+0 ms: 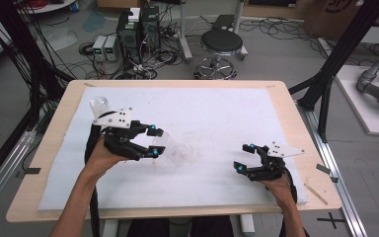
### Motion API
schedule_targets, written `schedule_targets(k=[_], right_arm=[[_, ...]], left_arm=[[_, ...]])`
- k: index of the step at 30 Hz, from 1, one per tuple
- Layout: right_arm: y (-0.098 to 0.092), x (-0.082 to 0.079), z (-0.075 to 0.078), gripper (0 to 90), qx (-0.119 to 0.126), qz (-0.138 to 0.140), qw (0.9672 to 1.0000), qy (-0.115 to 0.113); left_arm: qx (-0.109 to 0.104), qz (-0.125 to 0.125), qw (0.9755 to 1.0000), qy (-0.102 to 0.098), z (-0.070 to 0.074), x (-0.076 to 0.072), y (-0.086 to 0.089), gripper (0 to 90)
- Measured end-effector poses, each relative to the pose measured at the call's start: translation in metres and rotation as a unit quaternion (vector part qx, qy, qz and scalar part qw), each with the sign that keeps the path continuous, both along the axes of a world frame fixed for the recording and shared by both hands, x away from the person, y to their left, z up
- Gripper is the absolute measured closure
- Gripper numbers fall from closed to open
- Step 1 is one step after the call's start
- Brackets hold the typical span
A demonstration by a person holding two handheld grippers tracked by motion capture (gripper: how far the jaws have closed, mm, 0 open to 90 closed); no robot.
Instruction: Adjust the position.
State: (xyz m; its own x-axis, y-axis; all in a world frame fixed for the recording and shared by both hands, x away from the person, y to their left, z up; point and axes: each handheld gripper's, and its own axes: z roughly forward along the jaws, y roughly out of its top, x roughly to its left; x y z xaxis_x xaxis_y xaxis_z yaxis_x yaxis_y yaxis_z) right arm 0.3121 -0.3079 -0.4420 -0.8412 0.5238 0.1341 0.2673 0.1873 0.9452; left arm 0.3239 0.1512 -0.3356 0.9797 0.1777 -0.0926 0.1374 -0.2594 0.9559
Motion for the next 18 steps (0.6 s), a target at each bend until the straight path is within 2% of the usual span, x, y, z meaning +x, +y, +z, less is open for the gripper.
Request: schedule_targets(k=[3, 8, 14, 18], right_arm=[[0.004, 0.0, 0.015, 18.5, 0.013, 0.023, 0.9996, -0.013], [0.013, 0.002, 0.036, 18.5, 0.036, 0.062, 0.9972, -0.021], [0.025, 0.005, 0.052, 18.5, 0.034, 0.095, 0.9947, -0.021], [0.031, 0.007, 0.059, 18.5, 0.04, 0.112, 0.9926, -0.023]], left_arm=[[-0.005, 0.0, 1.0, -0.001, -0.001, -0.001, 0.0, 40.9], [-0.007, -0.003, 1.0, 0.002, -0.003, -0.001, -0.002, 40.9], [-0.005, -0.004, 1.0, 0.0, -0.004, 0.0, -0.002, 40.9], [-0.015, -0.006, 0.9999, -0.001, -0.005, -0.001, -0.004, 41.0]])
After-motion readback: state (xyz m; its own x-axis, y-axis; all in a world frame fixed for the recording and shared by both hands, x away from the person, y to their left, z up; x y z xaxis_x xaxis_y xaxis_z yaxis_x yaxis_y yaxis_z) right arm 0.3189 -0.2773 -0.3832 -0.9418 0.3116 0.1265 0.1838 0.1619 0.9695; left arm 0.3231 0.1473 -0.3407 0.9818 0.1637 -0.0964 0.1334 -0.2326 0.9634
